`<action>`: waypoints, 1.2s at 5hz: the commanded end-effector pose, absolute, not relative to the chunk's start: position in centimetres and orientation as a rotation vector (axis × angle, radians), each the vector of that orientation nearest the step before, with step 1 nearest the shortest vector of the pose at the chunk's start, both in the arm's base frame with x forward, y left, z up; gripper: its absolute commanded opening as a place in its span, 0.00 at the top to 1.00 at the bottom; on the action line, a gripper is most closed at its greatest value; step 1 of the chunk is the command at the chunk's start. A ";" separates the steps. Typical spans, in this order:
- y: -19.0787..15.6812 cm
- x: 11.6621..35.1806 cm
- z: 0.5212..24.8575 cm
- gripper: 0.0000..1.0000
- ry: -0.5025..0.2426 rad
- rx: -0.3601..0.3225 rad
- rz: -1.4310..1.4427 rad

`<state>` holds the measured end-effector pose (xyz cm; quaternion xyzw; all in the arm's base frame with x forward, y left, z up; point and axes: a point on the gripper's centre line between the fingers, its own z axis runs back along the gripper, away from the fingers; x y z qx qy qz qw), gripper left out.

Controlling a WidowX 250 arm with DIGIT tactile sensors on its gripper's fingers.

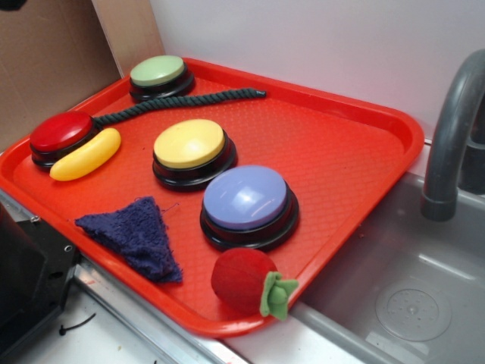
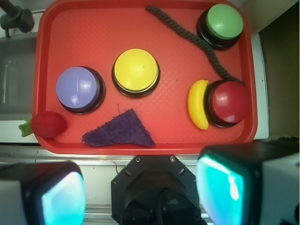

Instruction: Push the yellow button.

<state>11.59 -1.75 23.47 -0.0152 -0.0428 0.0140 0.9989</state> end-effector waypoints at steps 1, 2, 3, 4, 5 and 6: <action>-1.8 11.6 23.5 0.00 -0.086 -0.030 0.028; -0.2 15.7 20.7 0.00 -0.134 0.023 0.029; 0.1 18.8 18.0 0.00 -0.191 -0.030 -0.060; 1.4 21.1 14.8 0.00 -0.155 0.005 -0.060; 1.3 22.0 11.6 0.00 -0.100 0.041 -0.085; -0.1 22.4 8.5 0.00 -0.066 0.042 -0.114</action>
